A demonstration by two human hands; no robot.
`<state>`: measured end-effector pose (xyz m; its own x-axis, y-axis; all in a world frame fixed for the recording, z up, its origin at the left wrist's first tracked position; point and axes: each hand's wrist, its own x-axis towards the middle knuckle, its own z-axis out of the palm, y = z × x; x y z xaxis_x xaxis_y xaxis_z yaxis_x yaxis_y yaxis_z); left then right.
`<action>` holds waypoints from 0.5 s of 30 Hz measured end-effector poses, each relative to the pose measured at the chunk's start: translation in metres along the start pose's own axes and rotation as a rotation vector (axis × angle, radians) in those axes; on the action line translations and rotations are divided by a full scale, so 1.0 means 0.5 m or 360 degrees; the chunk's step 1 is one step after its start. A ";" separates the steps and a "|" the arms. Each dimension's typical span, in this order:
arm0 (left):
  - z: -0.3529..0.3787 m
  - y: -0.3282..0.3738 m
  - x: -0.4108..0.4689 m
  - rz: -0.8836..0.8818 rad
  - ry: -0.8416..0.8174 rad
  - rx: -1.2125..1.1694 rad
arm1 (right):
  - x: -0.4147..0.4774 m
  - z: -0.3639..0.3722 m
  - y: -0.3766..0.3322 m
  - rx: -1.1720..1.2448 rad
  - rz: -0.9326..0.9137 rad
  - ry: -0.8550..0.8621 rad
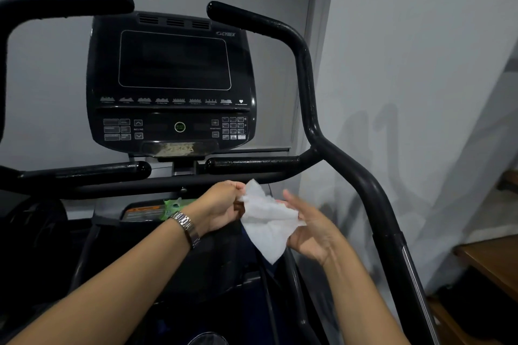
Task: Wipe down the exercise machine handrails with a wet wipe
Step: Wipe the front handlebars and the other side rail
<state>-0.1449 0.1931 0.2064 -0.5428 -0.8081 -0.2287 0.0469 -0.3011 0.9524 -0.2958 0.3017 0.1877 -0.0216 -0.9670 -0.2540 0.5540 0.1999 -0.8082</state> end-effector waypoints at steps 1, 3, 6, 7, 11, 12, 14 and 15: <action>-0.002 -0.005 0.000 0.0000 0.0033 0.0015 | -0.002 -0.001 0.002 -0.0040 0.0000 -0.0023; -0.004 -0.013 -0.006 0.0013 -0.0003 0.0097 | -0.001 -0.004 0.005 -0.0085 0.0011 0.0039; -0.006 -0.019 -0.015 -0.0020 -0.0196 0.0295 | 0.004 -0.006 0.003 -0.0146 0.0028 0.0119; -0.009 -0.019 -0.016 -0.0044 -0.0277 0.0343 | 0.007 -0.007 0.003 -0.0168 0.0029 0.0136; -0.012 -0.018 -0.012 -0.0033 -0.0557 0.0700 | 0.010 -0.009 -0.001 -0.0219 0.0006 0.0154; -0.010 -0.017 -0.014 -0.0018 -0.0561 0.0774 | 0.010 -0.007 -0.002 -0.0220 0.0006 0.0146; -0.006 -0.016 -0.013 0.0027 -0.0490 0.0908 | 0.010 -0.006 -0.004 -0.0208 0.0000 0.0119; -0.005 -0.017 -0.011 0.0049 -0.0460 0.0926 | 0.013 -0.008 -0.004 -0.0186 -0.0004 0.0114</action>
<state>-0.1402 0.1988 0.1989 -0.7559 -0.6189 -0.2137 -0.3521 0.1090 0.9296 -0.3002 0.2959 0.1855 -0.0844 -0.9546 -0.2859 0.4535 0.2187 -0.8640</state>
